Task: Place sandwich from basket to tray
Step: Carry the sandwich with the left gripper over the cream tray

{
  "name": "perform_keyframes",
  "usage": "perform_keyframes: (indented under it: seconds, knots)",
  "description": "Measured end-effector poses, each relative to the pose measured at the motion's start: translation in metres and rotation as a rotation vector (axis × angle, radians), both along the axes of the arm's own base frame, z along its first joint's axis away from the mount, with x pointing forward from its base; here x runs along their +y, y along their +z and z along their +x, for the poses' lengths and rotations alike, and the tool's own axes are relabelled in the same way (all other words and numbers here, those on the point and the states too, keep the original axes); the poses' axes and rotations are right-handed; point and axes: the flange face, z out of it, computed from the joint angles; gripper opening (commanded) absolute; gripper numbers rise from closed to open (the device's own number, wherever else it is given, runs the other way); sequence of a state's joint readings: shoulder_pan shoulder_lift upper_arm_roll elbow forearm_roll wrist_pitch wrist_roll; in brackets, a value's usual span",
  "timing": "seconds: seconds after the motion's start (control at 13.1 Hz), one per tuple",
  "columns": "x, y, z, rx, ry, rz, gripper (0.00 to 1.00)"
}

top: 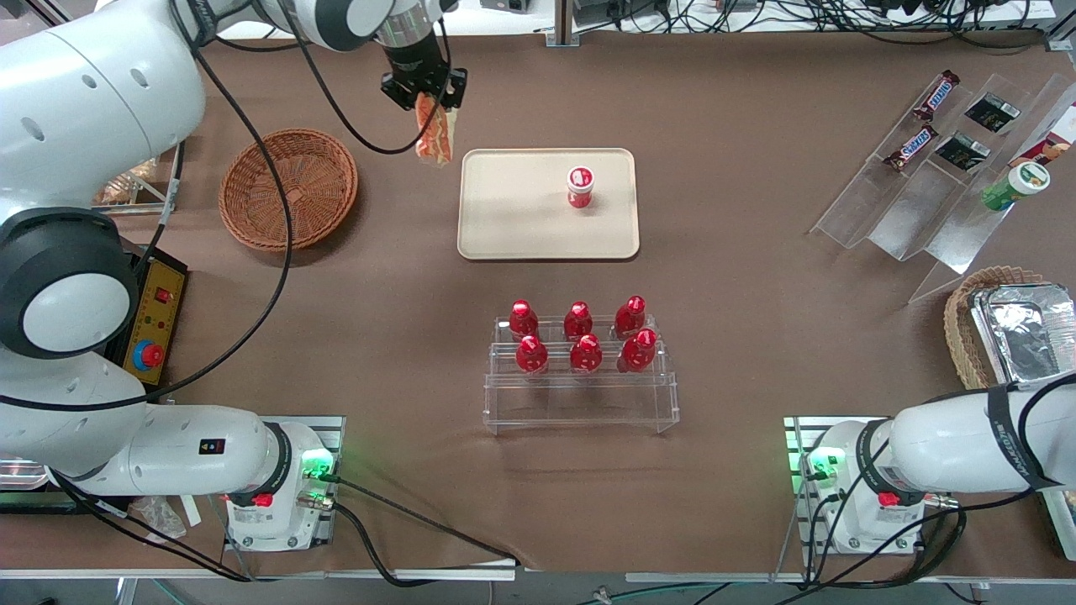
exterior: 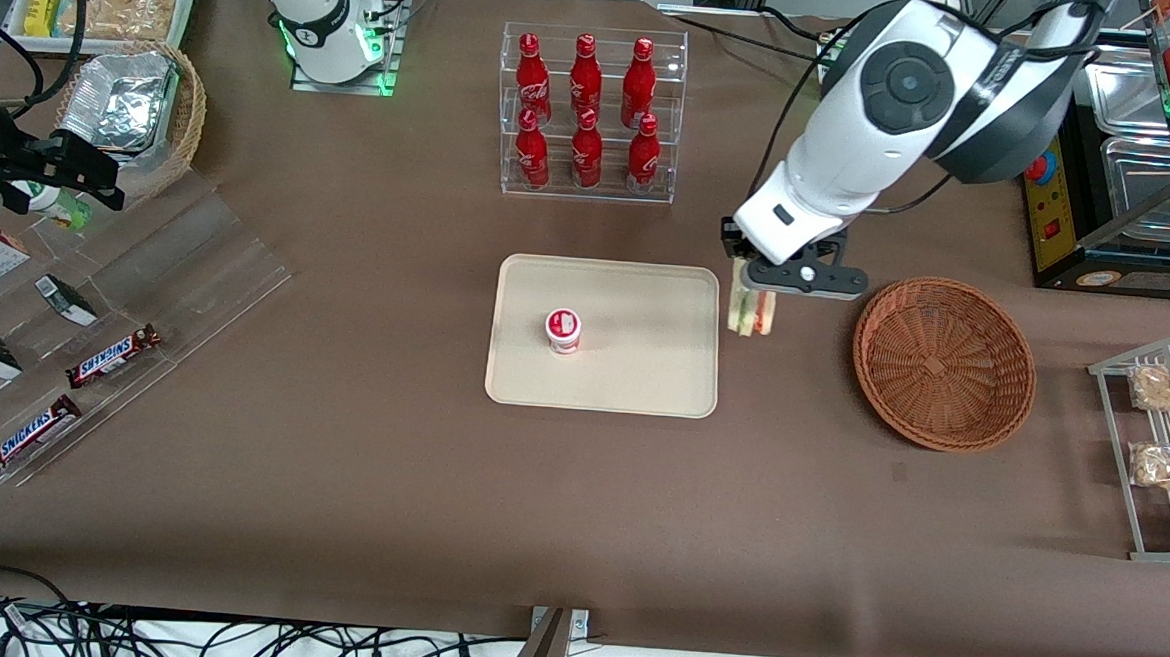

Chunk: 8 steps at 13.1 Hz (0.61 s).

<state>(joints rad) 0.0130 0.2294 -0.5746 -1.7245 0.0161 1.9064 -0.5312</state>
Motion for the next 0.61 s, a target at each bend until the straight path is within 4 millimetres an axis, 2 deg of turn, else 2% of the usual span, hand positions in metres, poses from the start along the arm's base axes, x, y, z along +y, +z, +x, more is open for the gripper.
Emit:
perform_keyframes:
  seconds: [0.23, 0.61]
  knots:
    - [-0.02, -0.037, 0.003, 0.003, -0.023, 0.012, 0.12]
    - [-0.072, -0.133, -0.003, -0.024, -0.005, 0.092, 0.12]
